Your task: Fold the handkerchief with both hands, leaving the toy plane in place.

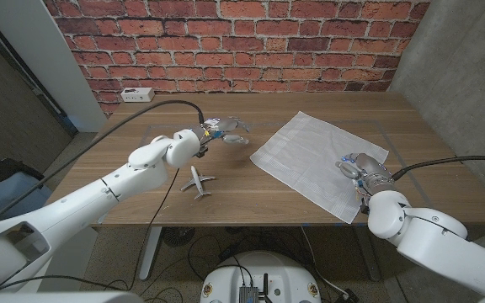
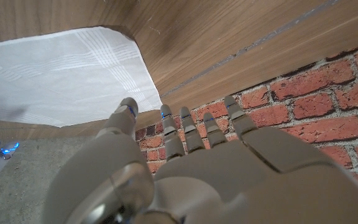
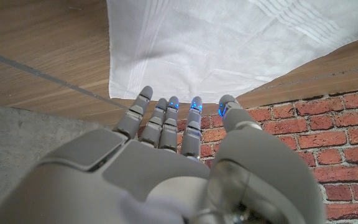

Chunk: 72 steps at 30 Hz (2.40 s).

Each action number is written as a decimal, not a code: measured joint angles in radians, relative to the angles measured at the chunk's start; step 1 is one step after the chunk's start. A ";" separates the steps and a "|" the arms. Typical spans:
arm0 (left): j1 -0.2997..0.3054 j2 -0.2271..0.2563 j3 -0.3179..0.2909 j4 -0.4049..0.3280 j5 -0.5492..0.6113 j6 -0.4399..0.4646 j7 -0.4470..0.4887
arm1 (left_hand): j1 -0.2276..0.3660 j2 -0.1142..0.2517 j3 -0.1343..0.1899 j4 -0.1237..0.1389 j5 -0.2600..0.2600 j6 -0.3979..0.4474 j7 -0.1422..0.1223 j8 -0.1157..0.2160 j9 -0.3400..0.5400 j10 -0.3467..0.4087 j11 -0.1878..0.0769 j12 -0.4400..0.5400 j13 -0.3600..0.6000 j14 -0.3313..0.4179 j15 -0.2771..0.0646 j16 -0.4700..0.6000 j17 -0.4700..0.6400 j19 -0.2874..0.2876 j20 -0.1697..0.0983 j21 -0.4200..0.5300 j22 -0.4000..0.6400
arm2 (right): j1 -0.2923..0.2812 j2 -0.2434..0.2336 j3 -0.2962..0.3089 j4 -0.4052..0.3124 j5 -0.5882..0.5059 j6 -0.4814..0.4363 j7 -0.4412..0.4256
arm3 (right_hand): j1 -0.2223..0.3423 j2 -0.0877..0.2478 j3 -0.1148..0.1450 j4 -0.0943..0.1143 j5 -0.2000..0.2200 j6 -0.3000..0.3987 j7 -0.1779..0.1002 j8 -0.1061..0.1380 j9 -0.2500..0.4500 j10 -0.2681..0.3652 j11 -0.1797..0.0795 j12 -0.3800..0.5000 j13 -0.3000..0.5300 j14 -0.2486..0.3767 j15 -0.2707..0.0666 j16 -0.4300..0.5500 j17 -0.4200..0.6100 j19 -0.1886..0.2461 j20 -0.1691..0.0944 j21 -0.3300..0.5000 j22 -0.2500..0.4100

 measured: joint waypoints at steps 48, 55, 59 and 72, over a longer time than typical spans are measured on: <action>0.043 -0.025 0.018 -0.034 0.322 -0.011 -0.023 | 0.326 -0.110 -0.077 0.024 0.032 0.157 -0.118 -0.024 0.010 -0.052 0.002 -0.060 0.012 -0.003 -0.005 -0.017 0.007 0.051 -0.041 0.003 0.012 | -0.064 0.352 -0.328 0.083 -0.934 -0.270 0.576 | 0.453 -0.143 -0.099 0.012 0.113 0.062 -0.079 -0.032 0.019 -0.046 -0.131 -0.034 0.017 -0.014 -0.028 -0.008 0.023 0.023 -0.051 -0.013 0.004; 0.042 -0.028 0.014 -0.028 0.310 -0.022 -0.025 | 0.318 -0.102 -0.097 0.041 0.032 0.165 -0.104 -0.033 0.010 -0.052 0.002 -0.060 0.012 -0.005 -0.007 -0.017 0.007 0.051 -0.041 0.003 0.012 | -0.102 0.450 -0.306 0.188 -1.153 -0.215 0.701 | 0.576 -0.084 -0.127 0.014 0.115 0.144 -0.100 -0.009 0.016 0.090 -0.164 0.012 0.040 0.176 -0.035 0.127 0.108 0.153 -0.098 0.038 0.016; 0.042 -0.028 0.009 -0.027 0.303 -0.026 -0.026 | 0.301 -0.101 -0.105 0.050 0.027 0.161 -0.101 -0.037 0.010 -0.052 0.002 -0.060 0.012 -0.005 -0.007 -0.017 0.007 0.051 -0.041 0.003 0.016 | -0.128 0.506 -0.276 0.238 -1.306 -0.167 0.720 | 0.712 -0.053 -0.135 0.004 0.081 0.203 -0.104 -0.005 0.016 0.148 -0.176 0.030 0.056 0.273 -0.039 0.224 0.205 0.206 -0.114 0.064 0.021; 0.047 -0.027 -0.001 -0.022 0.284 -0.029 -0.029 | 0.273 -0.099 -0.129 0.065 0.027 0.156 -0.085 -0.052 0.015 -0.052 0.002 -0.059 0.012 -0.008 -0.010 -0.012 0.007 0.051 -0.041 0.003 0.017 | -0.178 0.596 -0.191 0.341 -1.557 -0.038 0.540 | 0.877 -0.044 -0.237 0.042 0.013 0.582 -0.054 0.105 0.041 0.504 -0.163 0.196 0.152 0.585 -0.100 0.425 0.471 0.303 -0.125 0.218 0.058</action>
